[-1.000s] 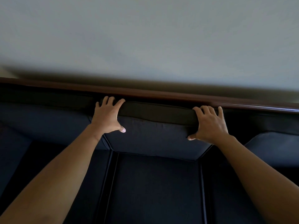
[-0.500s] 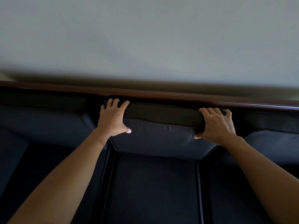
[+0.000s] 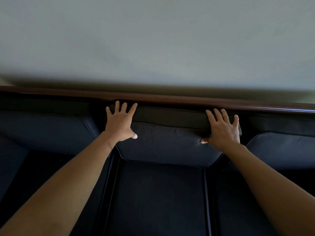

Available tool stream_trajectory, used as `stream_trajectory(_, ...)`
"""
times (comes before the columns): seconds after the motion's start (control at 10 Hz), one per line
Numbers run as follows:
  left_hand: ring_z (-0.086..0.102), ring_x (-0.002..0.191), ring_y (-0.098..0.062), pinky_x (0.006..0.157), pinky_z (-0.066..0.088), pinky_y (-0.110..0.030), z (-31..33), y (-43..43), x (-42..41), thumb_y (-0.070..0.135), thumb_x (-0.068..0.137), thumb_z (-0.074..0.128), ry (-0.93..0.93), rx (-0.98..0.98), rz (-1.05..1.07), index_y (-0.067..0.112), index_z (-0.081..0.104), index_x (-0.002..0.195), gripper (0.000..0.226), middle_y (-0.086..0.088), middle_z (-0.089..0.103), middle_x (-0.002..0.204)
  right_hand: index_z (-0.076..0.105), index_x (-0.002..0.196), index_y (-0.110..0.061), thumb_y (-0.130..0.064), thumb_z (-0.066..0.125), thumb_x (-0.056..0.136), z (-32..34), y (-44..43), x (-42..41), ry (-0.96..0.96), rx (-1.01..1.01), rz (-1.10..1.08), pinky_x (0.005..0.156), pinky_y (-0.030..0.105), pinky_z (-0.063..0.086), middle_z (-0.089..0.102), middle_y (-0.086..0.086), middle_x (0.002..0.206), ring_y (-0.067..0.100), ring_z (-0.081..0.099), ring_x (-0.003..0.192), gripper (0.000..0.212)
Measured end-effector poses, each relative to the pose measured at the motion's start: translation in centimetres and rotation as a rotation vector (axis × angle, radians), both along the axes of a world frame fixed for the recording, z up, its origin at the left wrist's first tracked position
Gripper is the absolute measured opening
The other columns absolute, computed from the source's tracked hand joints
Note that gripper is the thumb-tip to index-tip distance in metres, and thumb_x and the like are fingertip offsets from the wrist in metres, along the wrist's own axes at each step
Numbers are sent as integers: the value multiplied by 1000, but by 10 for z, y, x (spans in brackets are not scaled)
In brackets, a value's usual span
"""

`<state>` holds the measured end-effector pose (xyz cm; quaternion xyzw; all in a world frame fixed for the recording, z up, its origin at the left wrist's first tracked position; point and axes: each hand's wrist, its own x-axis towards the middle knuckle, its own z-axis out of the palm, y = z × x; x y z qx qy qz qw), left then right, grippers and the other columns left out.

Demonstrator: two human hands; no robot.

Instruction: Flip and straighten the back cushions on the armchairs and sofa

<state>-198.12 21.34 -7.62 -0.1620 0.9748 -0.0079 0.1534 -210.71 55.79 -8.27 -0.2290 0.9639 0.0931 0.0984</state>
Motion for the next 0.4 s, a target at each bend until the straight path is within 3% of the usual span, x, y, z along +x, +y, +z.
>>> stream_trajectory(0.1, -2, 162, -45, 124, 9, -73, 3, 10, 6, 57, 75, 89, 13, -40, -30, 25, -6, 170, 138, -18, 4, 176, -6, 165, -22, -69, 77, 75, 1, -1, 15, 11, 13, -52, 122, 67, 11, 0, 9, 174, 34, -4, 160, 131)
stream_trajectory(0.4, 1, 163, -42, 127, 10, -67, 36, 47, 74, 50, 107, 45, 210, -32, -85, 18, 13, 170, 77, -16, 7, 177, 10, 166, -17, -54, 56, 97, 39, 22, 91, 102, -133, -25, 124, 61, 5, 2, 8, 175, 31, -4, 160, 91)
